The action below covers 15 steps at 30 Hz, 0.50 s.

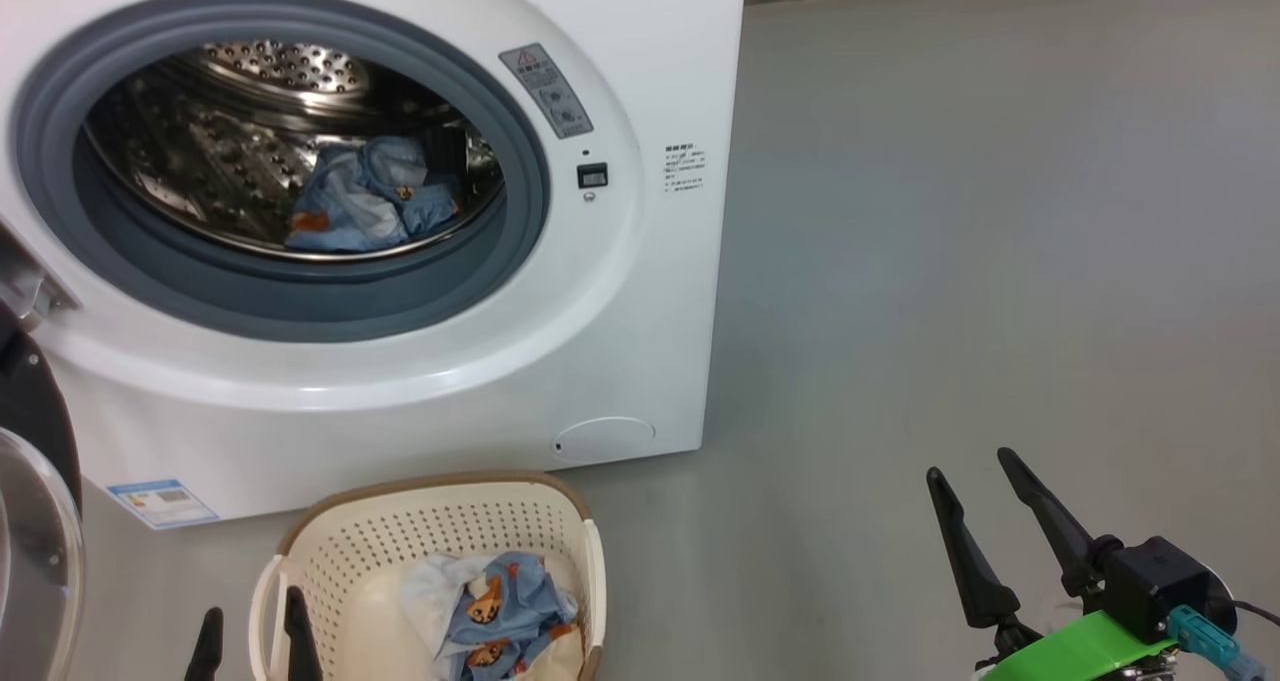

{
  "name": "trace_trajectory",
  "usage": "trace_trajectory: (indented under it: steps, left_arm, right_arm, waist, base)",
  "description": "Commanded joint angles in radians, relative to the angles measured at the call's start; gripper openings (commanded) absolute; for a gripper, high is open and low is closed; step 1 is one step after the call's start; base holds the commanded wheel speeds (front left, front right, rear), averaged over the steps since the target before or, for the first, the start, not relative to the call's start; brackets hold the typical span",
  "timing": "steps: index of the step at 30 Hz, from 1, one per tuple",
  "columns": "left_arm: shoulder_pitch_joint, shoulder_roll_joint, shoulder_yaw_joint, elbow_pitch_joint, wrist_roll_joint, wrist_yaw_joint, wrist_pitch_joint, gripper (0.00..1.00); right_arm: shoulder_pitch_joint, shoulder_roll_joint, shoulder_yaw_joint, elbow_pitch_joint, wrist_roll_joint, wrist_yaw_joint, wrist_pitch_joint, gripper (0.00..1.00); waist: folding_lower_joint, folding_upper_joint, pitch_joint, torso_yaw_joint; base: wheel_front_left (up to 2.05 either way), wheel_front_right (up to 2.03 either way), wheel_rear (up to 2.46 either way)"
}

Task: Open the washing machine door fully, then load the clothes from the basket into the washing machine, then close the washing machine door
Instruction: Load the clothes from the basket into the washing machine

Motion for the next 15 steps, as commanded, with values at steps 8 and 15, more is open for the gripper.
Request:
trace_trajectory:
  steps: [8,15]
  left_arm:
    - [-0.042,0.010,0.032,-0.020,0.024,-0.014,-0.006,1.00]
    - [-0.117,0.021,0.028,0.033,0.028,-0.039,0.000,1.00]
  right_arm:
    - [-0.035,0.006,0.018,-0.037,-0.005,0.002,-0.005,1.00]
    - [-0.083,0.030,0.035,-0.047,-0.011,0.002,-0.005,1.00]
  waist:
    - [0.0001,0.0000,0.068,0.003]
    - [0.0001,0.0000,0.169,-0.020]
  base:
    - [0.00,0.00,0.00]
    - [0.00,0.00,0.00]
